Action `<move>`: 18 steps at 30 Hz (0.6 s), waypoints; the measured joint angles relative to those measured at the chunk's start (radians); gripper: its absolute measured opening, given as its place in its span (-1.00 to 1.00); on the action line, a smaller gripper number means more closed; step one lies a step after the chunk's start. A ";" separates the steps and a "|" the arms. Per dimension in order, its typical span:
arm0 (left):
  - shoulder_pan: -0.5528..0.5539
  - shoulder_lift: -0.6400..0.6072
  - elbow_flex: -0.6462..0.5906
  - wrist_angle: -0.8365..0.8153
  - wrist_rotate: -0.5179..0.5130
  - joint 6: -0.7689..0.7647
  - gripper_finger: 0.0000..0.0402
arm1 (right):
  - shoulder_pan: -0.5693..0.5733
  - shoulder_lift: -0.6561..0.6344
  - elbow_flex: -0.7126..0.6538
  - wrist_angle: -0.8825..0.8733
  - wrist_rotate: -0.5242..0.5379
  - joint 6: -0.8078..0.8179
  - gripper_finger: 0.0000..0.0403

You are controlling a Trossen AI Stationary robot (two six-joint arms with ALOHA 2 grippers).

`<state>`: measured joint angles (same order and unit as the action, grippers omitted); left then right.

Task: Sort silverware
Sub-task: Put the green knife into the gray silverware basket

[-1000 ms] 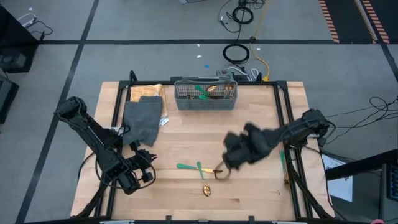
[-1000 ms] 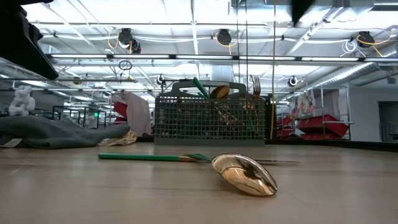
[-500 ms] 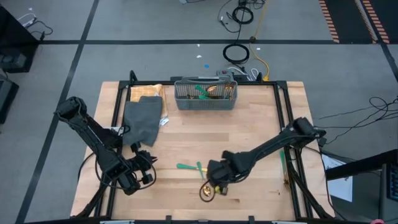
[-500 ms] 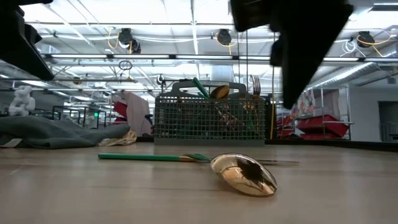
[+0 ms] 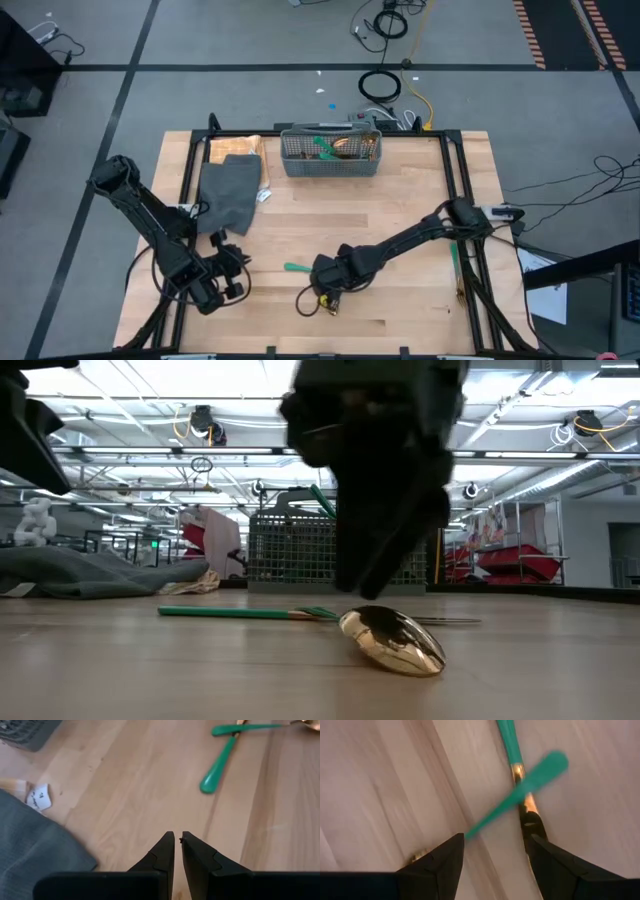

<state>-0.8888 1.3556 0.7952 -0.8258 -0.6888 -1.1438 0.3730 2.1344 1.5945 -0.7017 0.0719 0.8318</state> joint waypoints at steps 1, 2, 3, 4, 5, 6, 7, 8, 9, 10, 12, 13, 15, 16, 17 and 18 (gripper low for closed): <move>-0.004 0.000 0.000 0.001 0.004 0.000 -0.78 | -0.002 0.012 0.017 -0.001 0.002 -0.001 0.04; -0.009 0.000 0.000 0.002 0.006 0.000 -0.78 | -0.003 0.024 0.035 -0.003 0.008 -0.003 0.04; -0.014 0.000 0.000 0.003 0.006 0.000 -0.78 | -0.005 0.035 0.053 -0.002 0.010 -0.003 0.04; -0.019 0.000 0.000 0.006 0.006 0.000 -0.78 | -0.006 0.049 0.070 0.000 0.009 -0.004 0.04; -0.024 0.000 0.000 0.006 0.007 0.000 -0.78 | -0.006 0.064 0.087 -0.001 0.010 -0.004 0.04; -0.028 0.000 0.000 0.006 0.007 0.000 -0.78 | -0.006 0.079 0.103 -0.002 0.010 -0.004 0.04; -0.032 0.000 0.000 0.006 0.007 0.002 -0.78 | -0.006 0.094 0.115 -0.003 0.010 -0.001 0.04; -0.036 0.000 0.000 0.005 0.007 0.003 -0.78 | -0.006 0.108 0.127 -0.005 0.013 -0.001 0.04; -0.040 0.000 0.000 0.005 0.007 0.006 -0.78 | -0.006 0.117 0.139 -0.009 0.015 -0.002 0.04; -0.044 0.000 0.000 0.004 0.008 0.007 -0.78 | -0.006 0.127 0.148 -0.016 0.015 -0.001 0.04; -0.049 0.000 0.000 0.000 0.020 0.009 -0.78 | -0.005 0.141 0.160 -0.036 0.016 0.008 0.04; -0.051 0.000 0.000 -0.002 0.029 0.014 -0.78 | -0.005 0.144 0.161 -0.039 0.016 0.018 0.04; -0.056 0.000 0.000 -0.002 0.038 0.033 -0.78 | -0.005 0.149 0.160 -0.039 0.014 0.033 0.04; -0.058 0.000 0.000 -0.003 0.040 0.034 -0.78 | -0.006 0.149 0.160 -0.040 0.014 0.038 0.04; -0.059 0.000 0.000 -0.005 0.041 0.035 -0.78 | -0.007 0.145 0.161 -0.042 0.012 0.040 0.04; -0.062 0.000 0.000 -0.006 0.041 0.035 -0.78 | -0.007 0.143 0.166 -0.049 0.006 0.041 0.04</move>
<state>-0.9512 1.3556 0.7952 -0.8318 -0.6474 -1.1088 0.3655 2.2777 1.7608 -0.7505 0.0780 0.8733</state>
